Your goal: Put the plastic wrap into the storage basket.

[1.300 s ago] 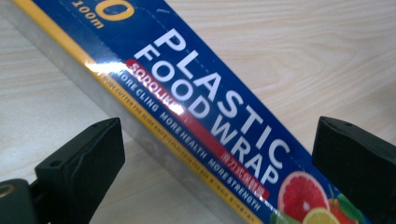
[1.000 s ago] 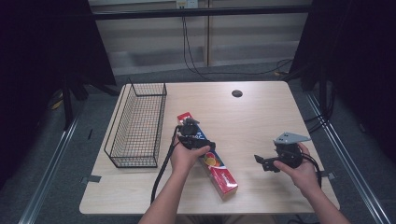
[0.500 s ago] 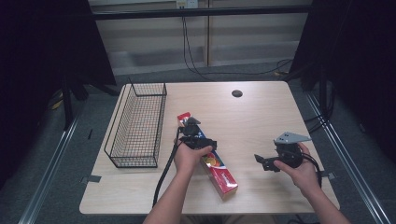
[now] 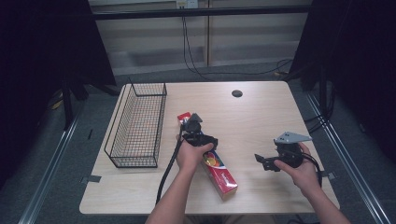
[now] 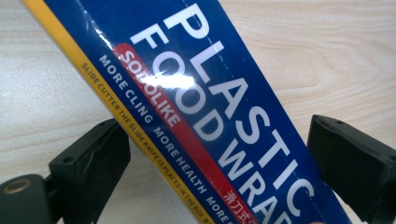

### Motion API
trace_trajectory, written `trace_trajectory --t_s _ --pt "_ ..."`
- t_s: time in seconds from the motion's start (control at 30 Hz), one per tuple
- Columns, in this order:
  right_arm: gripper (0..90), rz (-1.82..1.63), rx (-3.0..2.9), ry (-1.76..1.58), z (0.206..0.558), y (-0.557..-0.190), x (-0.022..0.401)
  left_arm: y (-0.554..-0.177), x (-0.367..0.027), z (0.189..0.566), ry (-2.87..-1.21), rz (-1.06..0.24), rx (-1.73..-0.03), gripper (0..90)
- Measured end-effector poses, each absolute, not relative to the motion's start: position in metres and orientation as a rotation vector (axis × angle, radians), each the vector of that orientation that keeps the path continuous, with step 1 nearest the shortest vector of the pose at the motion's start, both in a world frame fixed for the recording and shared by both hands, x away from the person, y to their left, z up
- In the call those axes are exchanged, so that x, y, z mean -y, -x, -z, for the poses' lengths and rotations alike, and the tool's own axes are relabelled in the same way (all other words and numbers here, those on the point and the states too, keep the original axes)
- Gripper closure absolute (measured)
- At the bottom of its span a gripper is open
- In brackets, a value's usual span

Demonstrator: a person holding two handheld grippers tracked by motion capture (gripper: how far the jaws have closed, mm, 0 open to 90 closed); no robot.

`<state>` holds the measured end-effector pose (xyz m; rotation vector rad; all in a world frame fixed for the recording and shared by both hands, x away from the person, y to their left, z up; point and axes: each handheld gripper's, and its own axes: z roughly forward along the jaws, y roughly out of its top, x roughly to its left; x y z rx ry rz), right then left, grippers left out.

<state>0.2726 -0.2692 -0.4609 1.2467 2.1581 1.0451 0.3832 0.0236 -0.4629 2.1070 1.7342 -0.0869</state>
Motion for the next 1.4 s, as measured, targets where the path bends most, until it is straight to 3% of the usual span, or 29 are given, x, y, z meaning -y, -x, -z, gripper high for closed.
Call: trace_trajectory --t_s 0.3,0.5,0.6,0.87,1.07,1.2,1.4 --pt "4.0 -1.043 -2.154 -1.250 0.460 -0.273 0.272 -0.383 -0.021 0.463 -2.083 0.063 -1.750 8.6" --pt "4.0 -1.045 -2.156 -1.251 0.460 -0.273 0.271 -0.378 -0.015 0.473 -2.137 0.100 -1.730 1.4" --pt "4.0 -1.048 -2.153 -1.251 0.460 -0.273 0.271 -0.379 -0.015 0.473 -2.128 0.120 -1.741 2.0" --pt "4.0 -1.056 -2.151 -1.254 0.460 -0.272 0.271 -0.381 -0.018 0.462 -2.099 0.052 -1.782 17.5" --pt "4.1 -1.057 -2.143 -1.254 0.459 -0.272 0.273 -0.387 -0.021 0.453 -2.172 -0.045 -1.744 36.9" --pt "4.1 -1.058 -2.141 -1.257 0.459 -0.273 0.274 -0.391 -0.023 0.450 -2.234 -0.085 -1.725 39.9" --pt "4.2 -1.060 -2.136 -1.263 0.459 -0.273 0.275 -0.392 -0.022 0.453 -2.255 -0.091 -1.703 35.7"
